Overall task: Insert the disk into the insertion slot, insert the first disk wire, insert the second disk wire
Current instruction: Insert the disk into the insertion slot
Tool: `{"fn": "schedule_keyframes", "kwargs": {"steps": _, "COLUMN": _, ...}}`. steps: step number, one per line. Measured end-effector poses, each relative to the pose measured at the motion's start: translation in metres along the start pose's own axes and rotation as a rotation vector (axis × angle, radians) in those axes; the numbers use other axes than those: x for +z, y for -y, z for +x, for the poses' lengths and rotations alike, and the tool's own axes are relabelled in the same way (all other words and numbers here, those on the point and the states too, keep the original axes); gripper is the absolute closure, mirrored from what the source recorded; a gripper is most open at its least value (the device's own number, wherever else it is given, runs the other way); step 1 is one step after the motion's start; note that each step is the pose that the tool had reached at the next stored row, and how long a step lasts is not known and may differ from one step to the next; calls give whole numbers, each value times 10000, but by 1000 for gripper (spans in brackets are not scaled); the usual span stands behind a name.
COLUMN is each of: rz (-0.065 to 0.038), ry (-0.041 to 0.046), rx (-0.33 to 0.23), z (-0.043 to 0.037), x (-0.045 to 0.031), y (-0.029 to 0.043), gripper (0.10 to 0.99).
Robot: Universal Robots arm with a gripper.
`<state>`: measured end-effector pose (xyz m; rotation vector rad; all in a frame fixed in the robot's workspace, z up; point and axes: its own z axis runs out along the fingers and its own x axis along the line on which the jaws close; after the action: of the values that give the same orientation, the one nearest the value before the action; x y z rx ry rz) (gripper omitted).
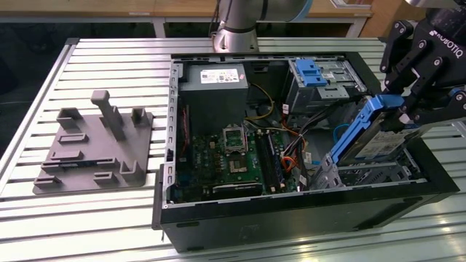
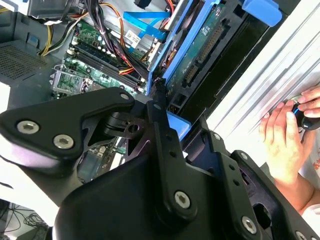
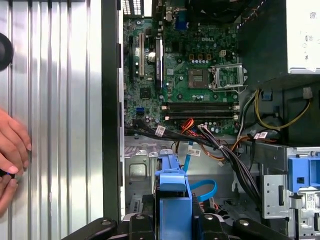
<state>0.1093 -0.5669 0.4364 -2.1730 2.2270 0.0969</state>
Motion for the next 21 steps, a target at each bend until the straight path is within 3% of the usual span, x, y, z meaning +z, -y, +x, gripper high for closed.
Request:
{"fn": "schedule_keyframes", "kwargs": {"steps": 10, "rz": 3, "ry": 11, "rx": 58, "z": 8, "x": 60, "y": 43, "gripper": 725}}
{"fn": "schedule_keyframes", "kwargs": {"steps": 21, "rz": 6, "ry": 55, "rx": 115, "z": 19, "x": 183, "y": 79, "gripper": 725}}
